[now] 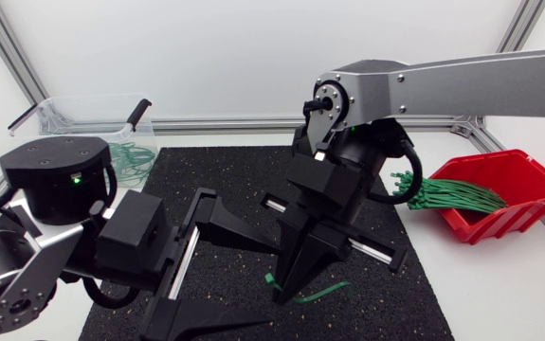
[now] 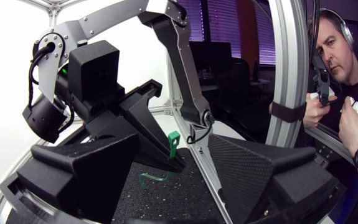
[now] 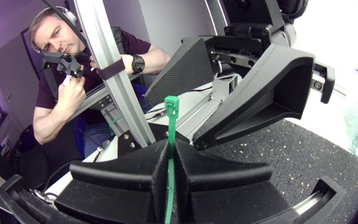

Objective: Take a green cable tie from the red box, thread the tail through the head to close it, then place it in the transparent bin on the left.

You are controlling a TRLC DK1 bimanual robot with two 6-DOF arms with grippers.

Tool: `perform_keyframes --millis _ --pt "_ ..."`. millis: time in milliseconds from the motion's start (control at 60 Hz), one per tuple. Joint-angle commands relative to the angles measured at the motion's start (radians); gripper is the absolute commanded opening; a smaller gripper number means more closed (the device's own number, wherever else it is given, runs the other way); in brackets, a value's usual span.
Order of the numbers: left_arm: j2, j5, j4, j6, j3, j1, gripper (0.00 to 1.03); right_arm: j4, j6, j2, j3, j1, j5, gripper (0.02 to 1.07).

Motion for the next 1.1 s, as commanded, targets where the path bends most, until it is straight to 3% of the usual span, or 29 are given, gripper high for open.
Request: perform_keyframes --millis 0,150,717,783,833,917,1083 --pt "0.025 0.012 -0.005 0.024 0.01 -0.022 0.72 -0.101 -0.034 -0.017 -0.016 0.011 -0.006 0.08" --pt "0.009 0.013 0.073 0.027 -0.008 -0.029 0.31 -0.101 -0.036 -0.014 -0.023 0.014 -0.004 0.08" --pt "0.011 -0.002 0.055 0.018 -0.011 -0.012 0.24 -0.094 -0.047 -0.031 -0.035 0.002 -0.006 0.08" --pt "0.011 -0.013 0.047 0.02 -0.01 -0.014 0.21 -0.089 -0.047 -0.033 -0.04 0.002 -0.006 0.08" --pt "0.011 -0.016 0.024 0.018 0.003 -0.014 0.11 -0.085 -0.048 -0.034 -0.043 0.002 -0.006 0.08" --pt "0.02 -0.022 -0.001 0.014 0.024 -0.014 0.04 -0.077 -0.05 -0.036 -0.045 0.0 -0.006 0.08" --pt "0.017 -0.024 -0.001 -0.003 0.039 -0.005 0.04 -0.063 -0.048 -0.04 -0.052 0.0 -0.004 0.08"
